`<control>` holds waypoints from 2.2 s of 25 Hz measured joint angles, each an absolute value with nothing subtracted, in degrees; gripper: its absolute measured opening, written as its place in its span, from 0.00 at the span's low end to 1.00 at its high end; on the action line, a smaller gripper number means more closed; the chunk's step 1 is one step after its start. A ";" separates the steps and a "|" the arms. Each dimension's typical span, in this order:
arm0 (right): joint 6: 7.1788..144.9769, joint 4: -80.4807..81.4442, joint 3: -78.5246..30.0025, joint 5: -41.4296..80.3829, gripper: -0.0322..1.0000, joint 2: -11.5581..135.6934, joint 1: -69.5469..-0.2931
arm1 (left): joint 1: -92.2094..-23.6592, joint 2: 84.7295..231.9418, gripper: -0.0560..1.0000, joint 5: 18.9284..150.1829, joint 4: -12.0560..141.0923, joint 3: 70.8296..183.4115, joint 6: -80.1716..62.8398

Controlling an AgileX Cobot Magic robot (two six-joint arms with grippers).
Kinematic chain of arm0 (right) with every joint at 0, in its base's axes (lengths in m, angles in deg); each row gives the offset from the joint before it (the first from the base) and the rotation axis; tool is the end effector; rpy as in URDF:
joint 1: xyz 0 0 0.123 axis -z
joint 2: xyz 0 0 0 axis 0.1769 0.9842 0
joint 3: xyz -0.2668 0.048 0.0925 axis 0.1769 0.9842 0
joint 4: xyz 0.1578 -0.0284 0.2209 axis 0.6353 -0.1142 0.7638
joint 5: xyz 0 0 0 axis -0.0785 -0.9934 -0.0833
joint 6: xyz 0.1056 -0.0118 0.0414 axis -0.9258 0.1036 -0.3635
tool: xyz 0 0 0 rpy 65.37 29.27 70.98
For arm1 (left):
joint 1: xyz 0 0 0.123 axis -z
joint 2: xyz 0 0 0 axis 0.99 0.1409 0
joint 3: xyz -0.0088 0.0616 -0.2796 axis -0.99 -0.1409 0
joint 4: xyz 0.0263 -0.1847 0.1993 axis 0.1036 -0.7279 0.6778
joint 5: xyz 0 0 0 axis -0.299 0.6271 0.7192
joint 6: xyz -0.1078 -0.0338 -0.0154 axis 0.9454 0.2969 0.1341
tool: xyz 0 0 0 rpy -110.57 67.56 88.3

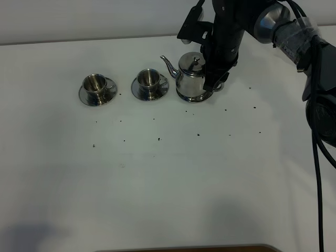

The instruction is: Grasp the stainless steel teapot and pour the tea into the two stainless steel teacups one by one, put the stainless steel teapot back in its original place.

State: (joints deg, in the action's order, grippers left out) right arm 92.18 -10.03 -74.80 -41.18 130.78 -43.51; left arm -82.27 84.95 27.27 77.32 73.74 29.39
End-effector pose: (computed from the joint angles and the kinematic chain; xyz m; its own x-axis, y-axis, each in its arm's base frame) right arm 0.4601 0.2966 0.1480 -0.2760 -0.9479 -0.1593 -0.9343 0.3035 -0.1871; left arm 0.0367 -0.0010 0.2630 -0.4943 -0.0787 -0.8657 -0.0346 0.9969 -0.0709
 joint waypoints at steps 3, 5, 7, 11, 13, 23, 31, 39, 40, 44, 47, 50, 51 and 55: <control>92.52 -10.03 -74.80 -41.18 0.45 130.78 -43.51 | -82.27 84.95 0.41 27.27 77.32 73.74 29.35; 92.67 -10.03 -74.80 -41.08 0.44 130.78 -43.51 | -82.27 84.95 0.41 27.27 77.32 73.74 29.35; 92.73 -10.03 -74.80 -40.63 0.43 130.78 -43.51 | -82.27 84.95 0.41 27.27 77.32 73.74 29.35; 92.73 -10.03 -74.80 -40.30 0.41 130.84 -43.51 | -82.27 84.95 0.41 27.27 77.32 73.74 29.35; 92.73 -10.03 -74.80 -40.30 0.41 131.35 -43.51 | -82.27 84.95 0.41 27.27 77.32 73.74 29.35; 92.79 -10.03 -74.80 -40.30 0.34 132.39 -43.51 | -82.27 84.95 0.41 27.27 77.32 73.74 29.35; 93.20 -10.03 -74.80 -40.19 0.22 132.39 -43.51 | -82.27 84.95 0.41 27.27 77.32 73.74 29.35; 93.26 -10.03 -74.80 -40.32 0.22 132.39 -43.51 | -82.27 84.95 0.41 27.22 77.32 73.74 29.49; 93.26 -10.03 -74.80 -40.46 0.22 132.39 -43.51 | -82.27 84.95 0.41 27.26 77.32 73.74 29.49; 93.26 -10.03 -75.95 -41.17 0.22 132.39 -43.51 | -82.27 84.95 0.41 27.26 77.32 73.74 29.44; 93.26 -10.09 -77.96 -41.50 0.21 132.39 -43.51 | -82.27 84.95 0.41 27.26 77.32 73.74 29.44; 93.26 -10.09 -79.57 -41.55 0.21 132.39 -43.51 | -82.27 84.95 0.41 27.26 77.32 73.74 29.44; 93.26 -10.09 -79.63 -41.55 0.21 132.39 -43.51 | -82.27 84.95 0.41 27.26 77.32 73.74 29.44; 93.26 -10.09 -79.73 -41.67 0.21 132.53 -43.51 | -82.27 84.95 0.41 27.26 77.32 73.74 29.44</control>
State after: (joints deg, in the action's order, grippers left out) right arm 93.26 -10.09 -79.73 -41.67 132.53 -43.51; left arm -82.27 84.95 27.26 77.32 73.74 29.44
